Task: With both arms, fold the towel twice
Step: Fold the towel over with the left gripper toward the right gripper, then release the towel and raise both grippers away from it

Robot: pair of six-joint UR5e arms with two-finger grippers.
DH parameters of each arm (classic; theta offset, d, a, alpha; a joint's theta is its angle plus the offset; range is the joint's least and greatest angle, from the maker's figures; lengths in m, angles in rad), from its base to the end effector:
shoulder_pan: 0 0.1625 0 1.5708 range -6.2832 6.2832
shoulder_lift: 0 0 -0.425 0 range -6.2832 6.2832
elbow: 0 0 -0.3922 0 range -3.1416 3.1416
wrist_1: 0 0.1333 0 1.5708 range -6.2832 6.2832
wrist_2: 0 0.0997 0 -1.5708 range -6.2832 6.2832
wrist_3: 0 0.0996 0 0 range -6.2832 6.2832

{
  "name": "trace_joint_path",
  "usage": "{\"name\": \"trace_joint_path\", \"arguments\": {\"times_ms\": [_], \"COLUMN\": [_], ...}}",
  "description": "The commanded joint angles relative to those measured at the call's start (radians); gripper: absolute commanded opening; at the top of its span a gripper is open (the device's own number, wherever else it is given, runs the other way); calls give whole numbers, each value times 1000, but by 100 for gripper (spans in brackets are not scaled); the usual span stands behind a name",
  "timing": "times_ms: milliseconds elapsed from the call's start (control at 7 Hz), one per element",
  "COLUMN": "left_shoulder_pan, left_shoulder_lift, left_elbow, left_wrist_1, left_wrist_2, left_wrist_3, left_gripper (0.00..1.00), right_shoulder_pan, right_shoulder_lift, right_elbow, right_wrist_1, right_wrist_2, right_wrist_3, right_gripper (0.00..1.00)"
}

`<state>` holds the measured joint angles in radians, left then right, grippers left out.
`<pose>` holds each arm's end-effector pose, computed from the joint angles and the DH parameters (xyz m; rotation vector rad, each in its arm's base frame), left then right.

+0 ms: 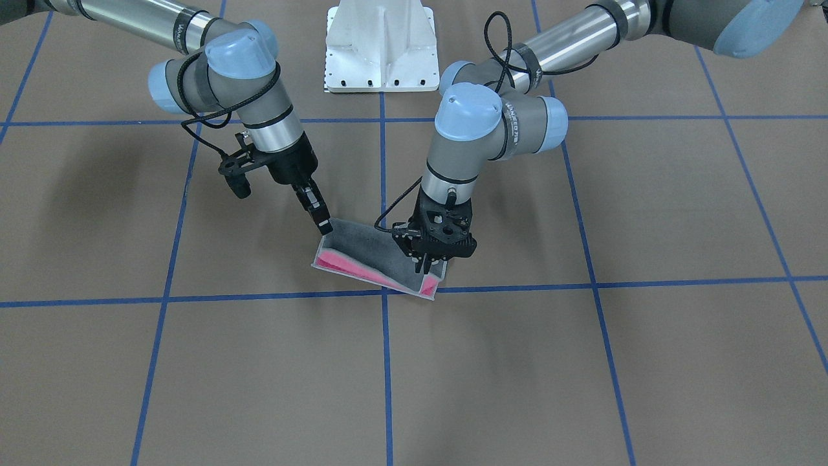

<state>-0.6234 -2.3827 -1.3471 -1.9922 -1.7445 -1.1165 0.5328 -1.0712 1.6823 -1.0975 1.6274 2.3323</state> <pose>0.5580 -0.5442 0.2051 0.3805 0.9456 -0.0665 -0.5031 -0.4449 0.2689 -0.1853 -1.1389 1.1275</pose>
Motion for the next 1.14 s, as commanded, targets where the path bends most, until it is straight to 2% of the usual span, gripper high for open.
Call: {"name": "trace_joint_path", "arguments": {"times_ms": [0, 143, 571, 714, 1000], "left_shoulder_pan": [-27, -44, -91, -87, -85], "left_shoulder_lift": [-45, -46, -33, 15, 181], "left_elbow": [49, 49, 39, 1, -158], "left_wrist_1": [-17, -17, -84, -103, -103], "left_wrist_2": [-9, -38, -212, -216, -224], "left_wrist_3": [-12, -11, -64, -68, -68], "left_gripper": [79, 99, 100, 100, 100], "right_shoulder_pan": [27, 51, 123, 157, 185], "right_shoulder_lift": [5, 14, -10, -12, -19], "right_elbow": [-1, 2, 8, 14, 48], "right_wrist_1": [1, -1, -42, -136, -289], "right_wrist_2": [5, 28, 188, 243, 250], "right_wrist_3": [-16, -24, -230, -370, -630], "right_gripper": [100, 100, 100, 100, 100]}}
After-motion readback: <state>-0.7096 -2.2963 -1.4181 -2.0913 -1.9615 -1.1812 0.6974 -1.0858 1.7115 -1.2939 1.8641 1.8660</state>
